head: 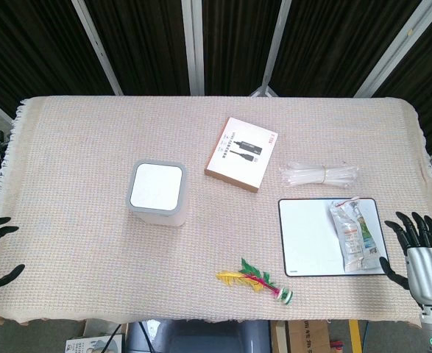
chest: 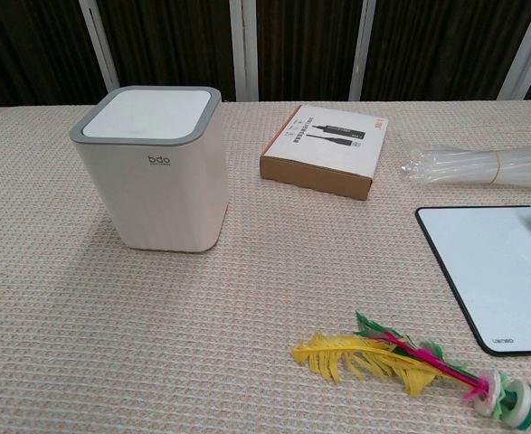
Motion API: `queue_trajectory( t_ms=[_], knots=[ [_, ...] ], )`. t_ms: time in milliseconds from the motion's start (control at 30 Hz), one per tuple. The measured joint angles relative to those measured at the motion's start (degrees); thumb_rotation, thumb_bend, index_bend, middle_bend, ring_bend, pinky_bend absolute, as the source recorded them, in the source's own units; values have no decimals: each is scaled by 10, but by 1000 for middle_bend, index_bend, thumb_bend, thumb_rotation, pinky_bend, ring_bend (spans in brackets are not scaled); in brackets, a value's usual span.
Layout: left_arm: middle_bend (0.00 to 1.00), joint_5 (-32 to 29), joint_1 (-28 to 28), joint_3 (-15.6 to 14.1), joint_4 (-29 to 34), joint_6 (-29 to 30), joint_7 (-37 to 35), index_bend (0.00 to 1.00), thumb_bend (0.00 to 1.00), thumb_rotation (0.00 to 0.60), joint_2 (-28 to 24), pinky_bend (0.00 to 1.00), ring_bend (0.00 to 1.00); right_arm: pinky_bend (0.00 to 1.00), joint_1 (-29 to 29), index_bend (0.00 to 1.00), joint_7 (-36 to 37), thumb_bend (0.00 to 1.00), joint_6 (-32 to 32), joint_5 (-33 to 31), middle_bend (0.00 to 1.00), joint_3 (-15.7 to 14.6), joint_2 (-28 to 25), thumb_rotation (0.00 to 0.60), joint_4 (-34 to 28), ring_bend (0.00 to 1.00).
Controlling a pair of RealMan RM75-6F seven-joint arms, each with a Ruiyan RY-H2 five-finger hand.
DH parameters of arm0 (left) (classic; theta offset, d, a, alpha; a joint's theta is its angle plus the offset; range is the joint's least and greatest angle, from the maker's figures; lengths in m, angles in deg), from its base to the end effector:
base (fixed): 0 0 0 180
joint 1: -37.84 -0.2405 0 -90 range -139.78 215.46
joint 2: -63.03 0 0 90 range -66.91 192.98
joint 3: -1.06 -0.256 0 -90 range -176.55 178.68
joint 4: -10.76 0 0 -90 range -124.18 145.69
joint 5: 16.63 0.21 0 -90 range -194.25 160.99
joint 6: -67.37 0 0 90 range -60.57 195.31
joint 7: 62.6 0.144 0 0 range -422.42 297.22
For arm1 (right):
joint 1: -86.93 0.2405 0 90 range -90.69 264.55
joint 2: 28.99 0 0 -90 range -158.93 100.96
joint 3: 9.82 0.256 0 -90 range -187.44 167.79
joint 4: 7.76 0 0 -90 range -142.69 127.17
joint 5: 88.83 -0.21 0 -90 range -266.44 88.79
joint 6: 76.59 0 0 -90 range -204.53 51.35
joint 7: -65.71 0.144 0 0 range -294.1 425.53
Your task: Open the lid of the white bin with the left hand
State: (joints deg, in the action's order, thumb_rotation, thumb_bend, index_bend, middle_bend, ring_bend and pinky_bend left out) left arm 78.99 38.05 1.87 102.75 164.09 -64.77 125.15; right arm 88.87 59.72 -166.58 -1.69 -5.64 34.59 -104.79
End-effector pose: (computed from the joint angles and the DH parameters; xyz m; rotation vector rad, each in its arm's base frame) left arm -0.2965 0.1461 0.1821 -1.3910 -0.7660 -1.0403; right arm -0.2953 -0.1688 0.1686 1.3253 -0.8227 0.9201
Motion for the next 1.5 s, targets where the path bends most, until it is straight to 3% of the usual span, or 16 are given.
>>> queue_trajectory(
  t_ms=[367, 900, 1167, 1367, 1500],
  knots=[
    [210, -5, 1, -2, 7, -10, 6, 292, 132, 600, -7, 76, 78, 43, -4, 232, -3, 286, -4, 7, 142, -3, -2, 600, -4, 18],
    [204, -28, 1, 4, 22, -23, 24, 290, 131, 600, -8, 82, 78, 38, -5, 232, -7, 286, 11, -9, 141, -4, -13, 600, -17, 18],
    [223, -33, 18, 12, 12, -43, 4, 283, 131, 600, -6, 302, 126, 38, -6, 232, -6, 286, 12, -14, 141, -2, -17, 600, -20, 18],
    [335, -27, 64, 31, 15, -88, -12, 273, 176, 600, -27, 531, 307, 38, -6, 232, -10, 285, 17, -23, 141, -1, -16, 600, -20, 18],
    [524, -21, 102, 45, 41, -130, -18, 273, 288, 600, -53, 654, 505, 38, -6, 232, -19, 286, 18, -26, 141, 0, -13, 600, -23, 18]
  ],
)
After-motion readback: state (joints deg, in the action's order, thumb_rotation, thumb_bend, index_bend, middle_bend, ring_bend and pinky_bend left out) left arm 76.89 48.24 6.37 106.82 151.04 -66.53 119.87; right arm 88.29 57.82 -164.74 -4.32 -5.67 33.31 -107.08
